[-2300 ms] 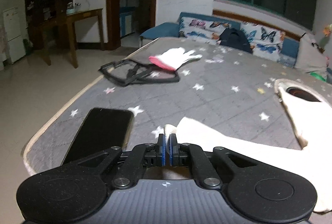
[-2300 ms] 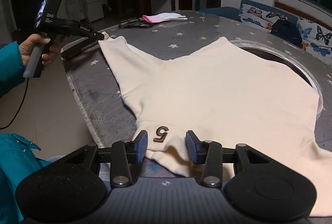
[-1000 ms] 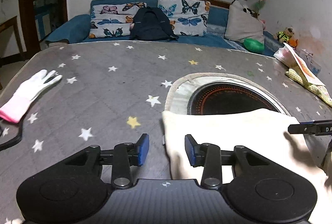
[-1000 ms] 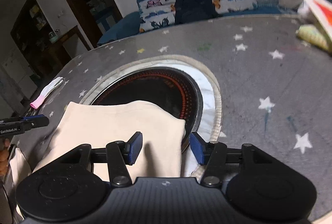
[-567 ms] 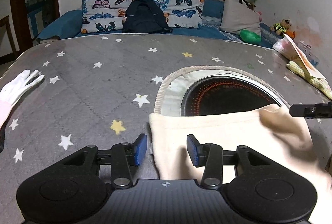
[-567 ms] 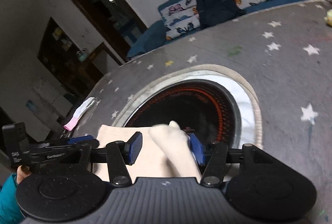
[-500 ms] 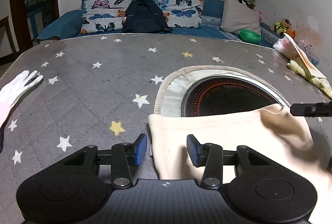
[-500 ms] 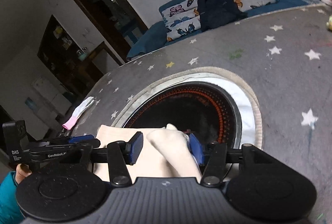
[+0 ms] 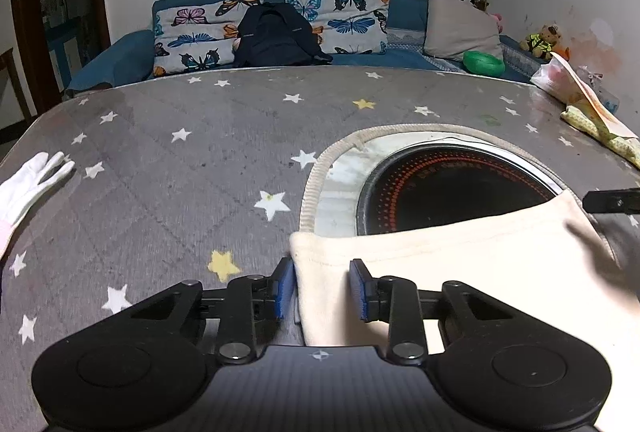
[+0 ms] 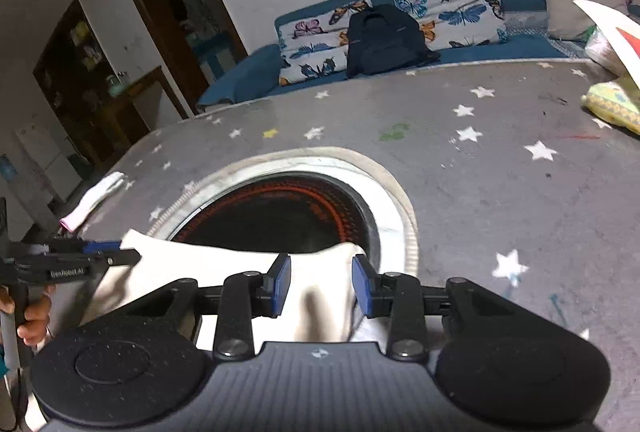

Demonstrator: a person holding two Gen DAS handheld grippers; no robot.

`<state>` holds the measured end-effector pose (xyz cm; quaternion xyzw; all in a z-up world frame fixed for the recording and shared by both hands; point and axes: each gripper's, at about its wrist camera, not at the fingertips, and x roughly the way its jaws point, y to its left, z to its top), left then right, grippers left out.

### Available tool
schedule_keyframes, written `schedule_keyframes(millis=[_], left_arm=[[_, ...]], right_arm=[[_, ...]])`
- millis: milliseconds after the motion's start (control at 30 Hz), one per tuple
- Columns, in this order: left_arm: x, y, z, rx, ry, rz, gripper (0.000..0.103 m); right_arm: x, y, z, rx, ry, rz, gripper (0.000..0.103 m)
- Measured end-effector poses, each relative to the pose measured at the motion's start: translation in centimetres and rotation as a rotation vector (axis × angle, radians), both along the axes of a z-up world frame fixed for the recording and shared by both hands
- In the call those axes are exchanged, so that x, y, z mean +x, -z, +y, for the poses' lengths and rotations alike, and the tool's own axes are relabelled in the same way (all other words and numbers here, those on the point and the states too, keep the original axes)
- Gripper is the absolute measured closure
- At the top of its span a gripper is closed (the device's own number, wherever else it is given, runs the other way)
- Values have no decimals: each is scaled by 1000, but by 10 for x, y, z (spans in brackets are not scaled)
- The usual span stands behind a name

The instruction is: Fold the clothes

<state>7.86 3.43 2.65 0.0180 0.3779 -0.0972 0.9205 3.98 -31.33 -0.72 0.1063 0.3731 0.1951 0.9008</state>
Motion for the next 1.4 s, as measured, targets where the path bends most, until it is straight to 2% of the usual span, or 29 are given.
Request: schedule_keyframes(millis=[167,267,333,367,500,533,633,767,900,1033,1100,1233,1400], left_arm=[[2,2,-5,31,10,-14,72],[3,2,-8,50,19,-25,85],[4,2,-11,94,15,-54,92],[5,3,-13,120,12,-70,92],[10,5,-13,143,4,-91,92],[10,4,-12,139,-2,-91,89],[8,0,-7,115,-12,-85,86],[-13,-14,-4,68,5,-87,86],[-55,-24,-8,-20,87,-65,86],[-100,-22,-15,-56,153,-43,86],[-121,-18,-18,-51,163,-46,86],[-145,-10,-14,-57,147,-32,86],[-149,2,-7,-44,96,-32,86]], right_arm=[[3,10,4,-41,0,2,69],[5,15,15,-121,-5,-9,70],[4,16,22,-189,-2,-37,77],[3,16,25,-224,-1,-52,77],[0,17,38,-363,4,-114,75],[-1,17,41,-397,5,-129,75],[-8,8,34,-364,8,-134,75],[-36,-10,24,-299,-51,-147,75],[-78,-20,25,-223,-132,-138,75],[-126,-21,35,-184,-210,-134,75],[-147,-17,40,-185,-229,-133,75],[-174,-6,39,-184,-217,-124,75],[-192,2,29,-186,-147,-128,75]])
